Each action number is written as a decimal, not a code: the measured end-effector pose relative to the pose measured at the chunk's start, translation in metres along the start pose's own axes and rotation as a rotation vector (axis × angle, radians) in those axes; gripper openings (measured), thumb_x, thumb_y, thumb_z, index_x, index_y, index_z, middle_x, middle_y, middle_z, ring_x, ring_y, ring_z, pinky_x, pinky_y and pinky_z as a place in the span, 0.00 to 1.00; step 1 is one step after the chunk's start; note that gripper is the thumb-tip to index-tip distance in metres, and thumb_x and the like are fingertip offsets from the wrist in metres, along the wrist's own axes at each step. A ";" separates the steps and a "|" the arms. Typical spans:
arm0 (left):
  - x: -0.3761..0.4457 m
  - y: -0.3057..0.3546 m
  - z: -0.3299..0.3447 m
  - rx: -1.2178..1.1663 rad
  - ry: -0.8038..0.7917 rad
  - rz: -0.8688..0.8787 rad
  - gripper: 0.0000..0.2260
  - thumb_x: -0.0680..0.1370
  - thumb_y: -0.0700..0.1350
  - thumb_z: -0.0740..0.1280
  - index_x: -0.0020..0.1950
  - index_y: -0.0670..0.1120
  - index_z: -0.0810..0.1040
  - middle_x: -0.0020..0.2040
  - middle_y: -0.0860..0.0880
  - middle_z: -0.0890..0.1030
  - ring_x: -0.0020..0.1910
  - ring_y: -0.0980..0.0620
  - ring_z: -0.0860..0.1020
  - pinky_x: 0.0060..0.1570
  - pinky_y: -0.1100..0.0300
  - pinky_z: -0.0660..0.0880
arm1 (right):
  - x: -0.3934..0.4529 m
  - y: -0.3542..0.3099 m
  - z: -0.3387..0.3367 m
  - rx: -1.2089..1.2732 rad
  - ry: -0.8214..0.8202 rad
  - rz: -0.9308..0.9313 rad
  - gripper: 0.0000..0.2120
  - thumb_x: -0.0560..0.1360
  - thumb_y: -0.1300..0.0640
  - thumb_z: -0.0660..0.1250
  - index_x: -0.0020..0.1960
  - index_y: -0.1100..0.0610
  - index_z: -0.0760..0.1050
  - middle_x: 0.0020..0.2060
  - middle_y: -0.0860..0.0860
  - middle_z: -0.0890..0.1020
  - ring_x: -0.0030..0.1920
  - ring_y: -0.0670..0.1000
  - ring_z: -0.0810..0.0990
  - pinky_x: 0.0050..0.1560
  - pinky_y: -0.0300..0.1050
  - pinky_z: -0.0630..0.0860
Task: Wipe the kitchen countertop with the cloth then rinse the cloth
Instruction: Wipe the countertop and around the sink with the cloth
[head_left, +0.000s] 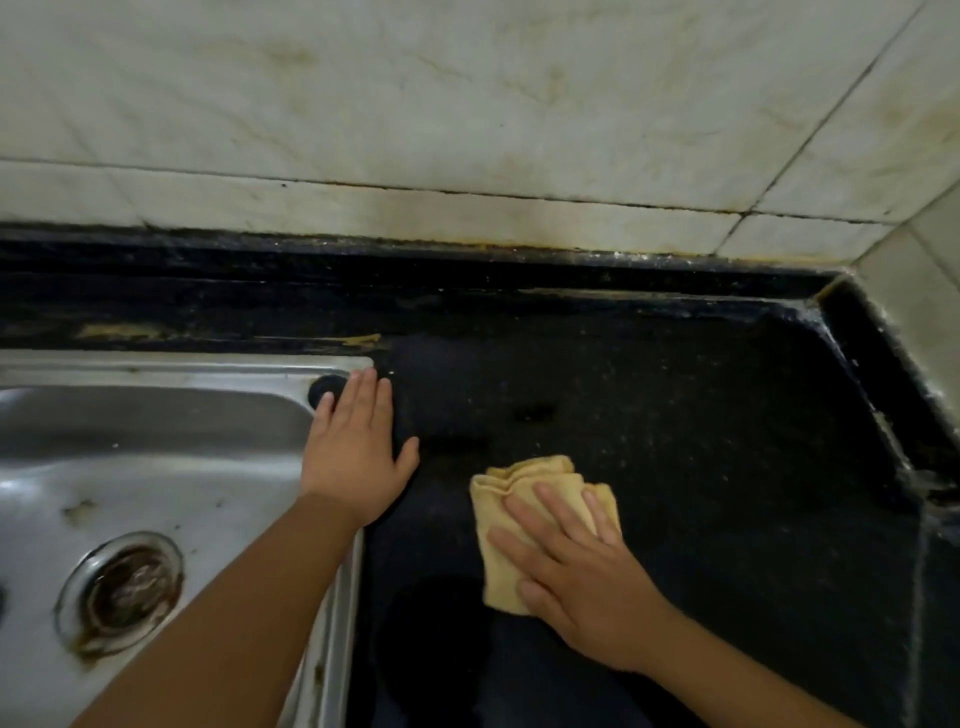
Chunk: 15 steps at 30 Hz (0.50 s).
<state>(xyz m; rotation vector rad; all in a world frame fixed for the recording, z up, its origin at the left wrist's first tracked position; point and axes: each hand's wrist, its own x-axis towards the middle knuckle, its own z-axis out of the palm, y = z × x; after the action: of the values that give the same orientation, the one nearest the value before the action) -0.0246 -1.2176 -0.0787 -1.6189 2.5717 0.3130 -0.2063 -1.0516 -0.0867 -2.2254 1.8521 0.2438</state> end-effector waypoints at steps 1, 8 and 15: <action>0.001 -0.002 0.000 0.008 0.017 -0.010 0.31 0.80 0.57 0.48 0.75 0.41 0.42 0.76 0.43 0.40 0.75 0.48 0.40 0.72 0.53 0.39 | 0.010 0.003 -0.009 -0.012 -0.035 0.047 0.24 0.80 0.44 0.35 0.68 0.44 0.62 0.69 0.46 0.65 0.69 0.54 0.63 0.68 0.53 0.46; -0.023 -0.032 0.006 -0.312 0.241 -0.162 0.38 0.71 0.59 0.36 0.74 0.39 0.55 0.76 0.42 0.53 0.75 0.47 0.49 0.71 0.54 0.45 | 0.158 -0.005 -0.059 0.097 -0.067 0.111 0.26 0.79 0.43 0.38 0.76 0.46 0.41 0.76 0.46 0.40 0.76 0.52 0.39 0.72 0.57 0.41; -0.060 -0.079 0.009 -0.324 0.204 -0.302 0.31 0.74 0.54 0.45 0.74 0.39 0.55 0.75 0.42 0.55 0.75 0.48 0.49 0.72 0.54 0.46 | 0.265 -0.070 -0.081 0.140 -0.063 -0.106 0.23 0.81 0.53 0.46 0.76 0.47 0.47 0.76 0.45 0.44 0.76 0.50 0.42 0.72 0.55 0.41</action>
<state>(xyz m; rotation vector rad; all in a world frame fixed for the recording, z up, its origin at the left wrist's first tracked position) 0.0726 -1.1955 -0.0861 -2.2259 2.4559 0.5909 -0.0902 -1.3123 -0.0770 -2.1866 1.6598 0.1583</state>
